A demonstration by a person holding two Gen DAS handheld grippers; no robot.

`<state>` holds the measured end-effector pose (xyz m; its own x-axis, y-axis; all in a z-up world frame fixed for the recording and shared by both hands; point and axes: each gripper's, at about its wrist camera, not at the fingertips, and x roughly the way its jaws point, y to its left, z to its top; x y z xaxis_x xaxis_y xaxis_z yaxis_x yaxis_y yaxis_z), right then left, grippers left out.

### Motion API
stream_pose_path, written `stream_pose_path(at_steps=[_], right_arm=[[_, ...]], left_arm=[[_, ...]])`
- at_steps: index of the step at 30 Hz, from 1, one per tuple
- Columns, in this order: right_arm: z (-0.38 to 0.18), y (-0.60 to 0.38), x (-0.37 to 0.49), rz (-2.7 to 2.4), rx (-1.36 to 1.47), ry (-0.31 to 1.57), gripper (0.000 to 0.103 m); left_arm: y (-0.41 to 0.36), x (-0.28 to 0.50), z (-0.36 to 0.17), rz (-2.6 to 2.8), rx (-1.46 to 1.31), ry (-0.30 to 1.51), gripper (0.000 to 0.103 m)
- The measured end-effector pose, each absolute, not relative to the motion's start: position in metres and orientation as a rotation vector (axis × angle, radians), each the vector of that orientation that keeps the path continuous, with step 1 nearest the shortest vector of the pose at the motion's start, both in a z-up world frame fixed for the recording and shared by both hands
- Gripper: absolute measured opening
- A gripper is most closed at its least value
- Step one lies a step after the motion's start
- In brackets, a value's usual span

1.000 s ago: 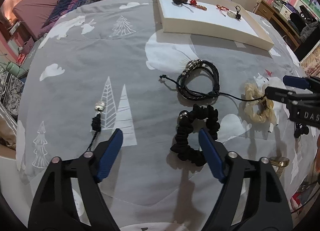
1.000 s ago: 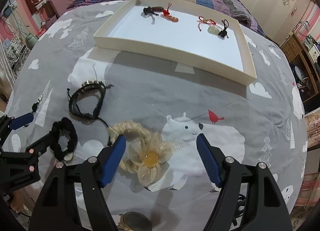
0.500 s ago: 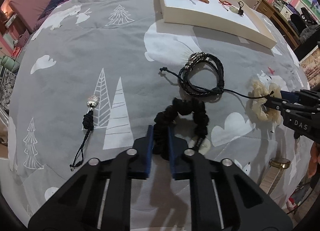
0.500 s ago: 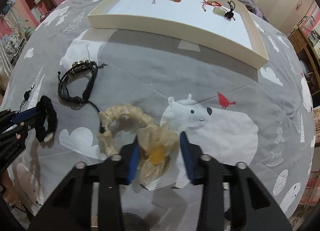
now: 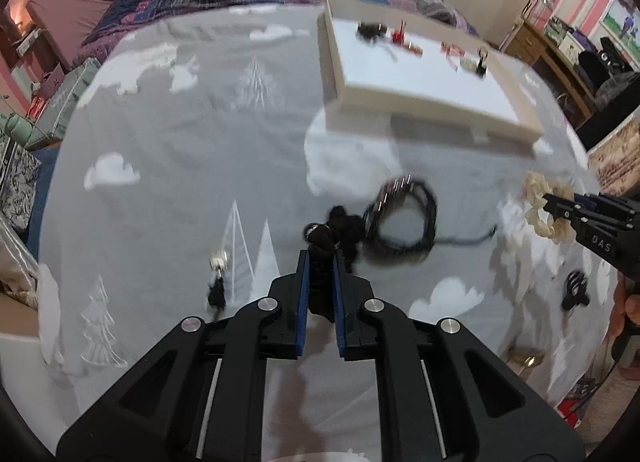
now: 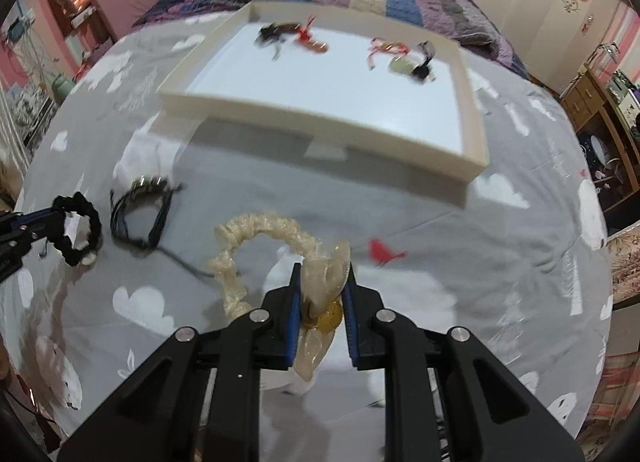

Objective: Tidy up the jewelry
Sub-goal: 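Carry the scrunchie with left tool into the tray while right tool carries the flower clip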

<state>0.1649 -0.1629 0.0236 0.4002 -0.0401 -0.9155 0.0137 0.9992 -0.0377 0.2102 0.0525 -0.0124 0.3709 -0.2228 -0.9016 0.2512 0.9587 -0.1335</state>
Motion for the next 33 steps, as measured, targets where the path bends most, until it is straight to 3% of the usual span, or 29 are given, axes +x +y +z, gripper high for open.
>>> stream_pose_path(at_steps=[18, 26, 33], right_arm=[[0.064, -0.228, 0.246, -0.115, 0.050, 1.088, 0.019], [0.056, -0.251, 0.301, -0.144, 0.059, 1.082, 0.019], [0.022, -0.254, 0.346, -0.160, 0.053, 1.128, 0.019]], left_arm=[[-0.024, 0.305, 0.060, -0.353, 0.072, 1.030, 0.009], [-0.053, 0.363, 0.043, -0.337, 0.063, 1.056, 0.009], [-0.073, 0.421, -0.001, -0.335, 0.040, 1.140, 0.009]])
